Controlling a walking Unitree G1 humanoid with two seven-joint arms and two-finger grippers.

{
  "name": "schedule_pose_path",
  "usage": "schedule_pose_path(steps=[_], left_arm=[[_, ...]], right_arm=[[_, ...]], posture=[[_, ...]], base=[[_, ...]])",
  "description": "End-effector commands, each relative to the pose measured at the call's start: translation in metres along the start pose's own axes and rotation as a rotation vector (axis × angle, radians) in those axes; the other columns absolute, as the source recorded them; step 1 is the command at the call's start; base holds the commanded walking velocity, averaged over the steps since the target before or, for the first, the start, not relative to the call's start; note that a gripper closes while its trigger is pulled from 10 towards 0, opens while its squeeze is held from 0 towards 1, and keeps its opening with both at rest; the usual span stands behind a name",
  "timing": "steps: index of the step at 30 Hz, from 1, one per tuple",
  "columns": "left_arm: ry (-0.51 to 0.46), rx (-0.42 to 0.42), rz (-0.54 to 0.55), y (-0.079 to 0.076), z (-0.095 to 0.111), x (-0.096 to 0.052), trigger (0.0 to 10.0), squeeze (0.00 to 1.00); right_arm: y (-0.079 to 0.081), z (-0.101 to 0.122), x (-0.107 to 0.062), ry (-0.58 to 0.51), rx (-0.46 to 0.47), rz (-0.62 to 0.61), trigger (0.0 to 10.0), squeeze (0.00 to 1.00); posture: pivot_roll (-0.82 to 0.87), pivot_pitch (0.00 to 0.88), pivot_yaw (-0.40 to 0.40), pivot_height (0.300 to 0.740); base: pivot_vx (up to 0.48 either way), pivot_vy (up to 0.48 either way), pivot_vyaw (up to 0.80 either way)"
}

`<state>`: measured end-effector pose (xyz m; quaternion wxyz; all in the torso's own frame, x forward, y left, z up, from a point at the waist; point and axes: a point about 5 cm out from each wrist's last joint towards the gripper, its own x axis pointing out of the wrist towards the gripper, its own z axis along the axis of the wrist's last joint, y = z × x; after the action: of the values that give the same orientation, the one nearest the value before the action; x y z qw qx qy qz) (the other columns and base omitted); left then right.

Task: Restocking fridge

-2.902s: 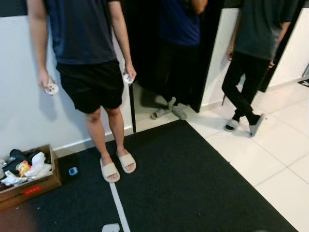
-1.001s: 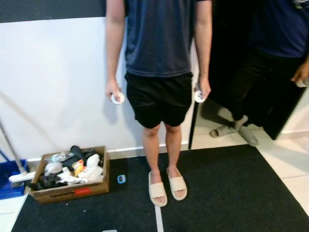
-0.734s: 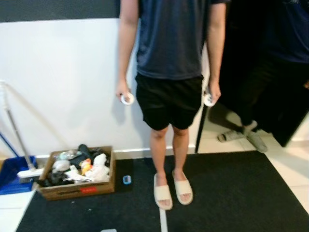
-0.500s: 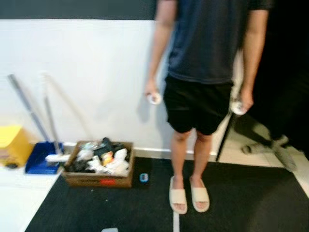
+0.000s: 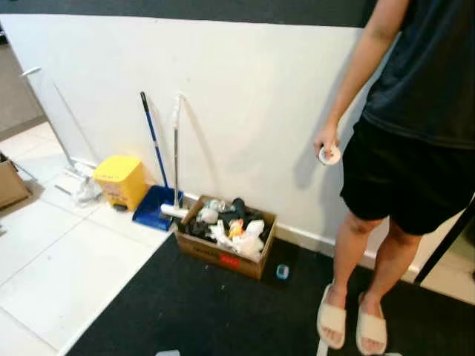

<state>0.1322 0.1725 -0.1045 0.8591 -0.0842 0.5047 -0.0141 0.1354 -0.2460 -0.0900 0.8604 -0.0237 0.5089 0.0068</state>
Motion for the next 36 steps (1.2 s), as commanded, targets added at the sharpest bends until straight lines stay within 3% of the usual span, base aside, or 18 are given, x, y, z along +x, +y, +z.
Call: schedule_pose_path(steps=[1, 9, 21, 36], left_arm=[[0.001, -0.003, -0.006, 0.0, -0.0005, -0.0001, 10.0, 0.0], [0.003, 0.006, -0.003, 0.0009, -0.0005, -0.0003, 10.0, 0.0], [0.002, -0.009, 0.004, 0.0015, -0.0013, -0.0005, 10.0, 0.0], [0.003, 0.001, 0.003, 0.0016, -0.0013, -0.0005, 10.0, 0.0]], right_arm=[[-0.0009, -0.006, -0.0011, 0.02, 0.003, -0.009, 10.0, 0.0], [0.0001, -0.0032, -0.0004, 0.013, 0.008, -0.005, 10.0, 0.0], [0.0025, -0.0013, 0.0004, 0.007, 0.003, 0.012, 10.0, 0.0], [0.0045, -0.0003, 0.0007, 0.002, -0.003, 0.035, 10.0, 0.0]], posture=[[-0.07, 0.0, -0.022, 0.74], [-0.07, 0.0, -0.023, 0.74], [-0.07, 0.0, -0.023, 0.74], [-0.07, 0.0, -0.022, 0.74]], base=[[0.0, 0.0, 0.0], [0.0, -0.451, 0.0], [0.0, 0.0, 0.0], [0.0, 0.0, 0.79]])
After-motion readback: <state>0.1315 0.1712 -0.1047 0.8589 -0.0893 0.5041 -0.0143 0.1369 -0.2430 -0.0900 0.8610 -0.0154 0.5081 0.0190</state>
